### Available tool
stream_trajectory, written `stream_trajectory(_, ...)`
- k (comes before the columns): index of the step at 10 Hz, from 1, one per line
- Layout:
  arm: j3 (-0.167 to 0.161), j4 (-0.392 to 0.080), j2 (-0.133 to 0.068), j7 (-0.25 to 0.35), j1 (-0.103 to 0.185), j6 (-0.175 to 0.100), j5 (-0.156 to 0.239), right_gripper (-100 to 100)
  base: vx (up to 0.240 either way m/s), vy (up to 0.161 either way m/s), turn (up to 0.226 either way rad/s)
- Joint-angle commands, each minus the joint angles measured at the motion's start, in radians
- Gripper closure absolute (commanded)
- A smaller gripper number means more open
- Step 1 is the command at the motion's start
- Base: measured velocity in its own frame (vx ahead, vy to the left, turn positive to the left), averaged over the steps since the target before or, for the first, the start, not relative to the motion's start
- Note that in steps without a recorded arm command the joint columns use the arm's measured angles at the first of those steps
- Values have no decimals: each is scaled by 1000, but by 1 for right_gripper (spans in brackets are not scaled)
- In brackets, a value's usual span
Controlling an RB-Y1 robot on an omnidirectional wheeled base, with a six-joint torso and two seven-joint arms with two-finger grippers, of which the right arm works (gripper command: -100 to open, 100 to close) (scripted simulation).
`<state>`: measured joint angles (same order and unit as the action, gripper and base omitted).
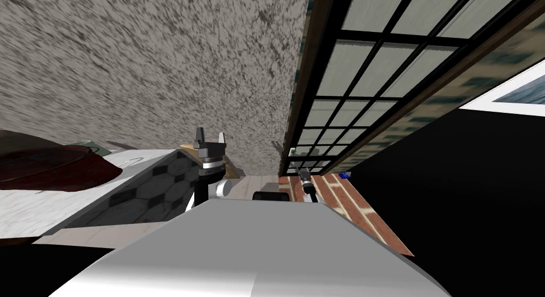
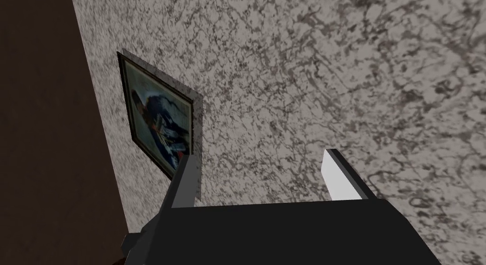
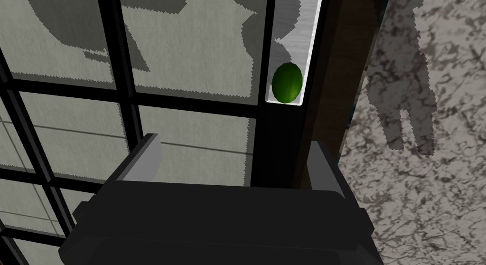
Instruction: Pull the door open
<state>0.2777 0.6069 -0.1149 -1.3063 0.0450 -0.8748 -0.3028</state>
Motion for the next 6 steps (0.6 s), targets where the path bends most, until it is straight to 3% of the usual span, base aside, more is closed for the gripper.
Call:
stream_trajectory(1, 12, -4, -15, -7, -13, 7, 28, -100, -14, 8, 155)
stream_trajectory(6, 38, -41, -40, -35, -7, -2, 103, -100, 28, -10, 133)
